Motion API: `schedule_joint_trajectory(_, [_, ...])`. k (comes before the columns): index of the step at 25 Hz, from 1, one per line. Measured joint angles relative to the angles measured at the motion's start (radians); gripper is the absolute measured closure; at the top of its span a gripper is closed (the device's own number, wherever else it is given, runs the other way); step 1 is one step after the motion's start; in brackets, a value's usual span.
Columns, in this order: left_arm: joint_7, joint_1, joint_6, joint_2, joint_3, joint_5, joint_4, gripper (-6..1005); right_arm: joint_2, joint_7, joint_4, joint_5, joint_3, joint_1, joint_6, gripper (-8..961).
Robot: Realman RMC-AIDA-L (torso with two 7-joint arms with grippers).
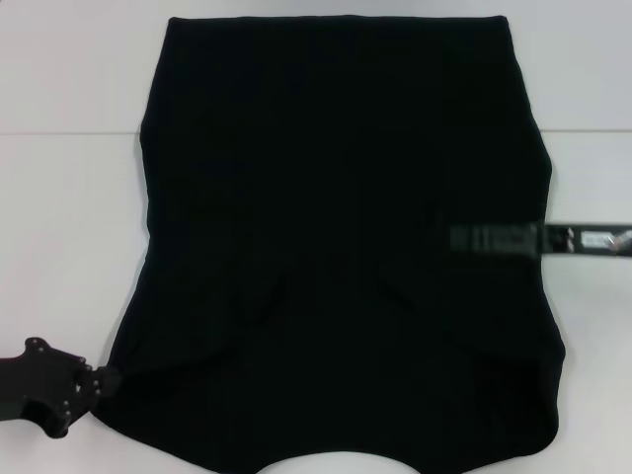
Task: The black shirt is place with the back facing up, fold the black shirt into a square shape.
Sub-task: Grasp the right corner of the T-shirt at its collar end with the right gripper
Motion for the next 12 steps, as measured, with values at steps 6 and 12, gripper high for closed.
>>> schedule_joint_trajectory(6, [-0.003, 0.012, 0.005, -0.001, -0.006, 0.002, 0.005, 977, -0.058, 0.117, -0.011, -0.090, 0.005, -0.047, -0.137, 32])
schedule_joint_trajectory(12, [-0.012, 0.012, 0.006, -0.001, -0.004, 0.003, 0.005, 978, -0.113, 0.207, -0.012, -0.143, 0.012, -0.099, -0.223, 35])
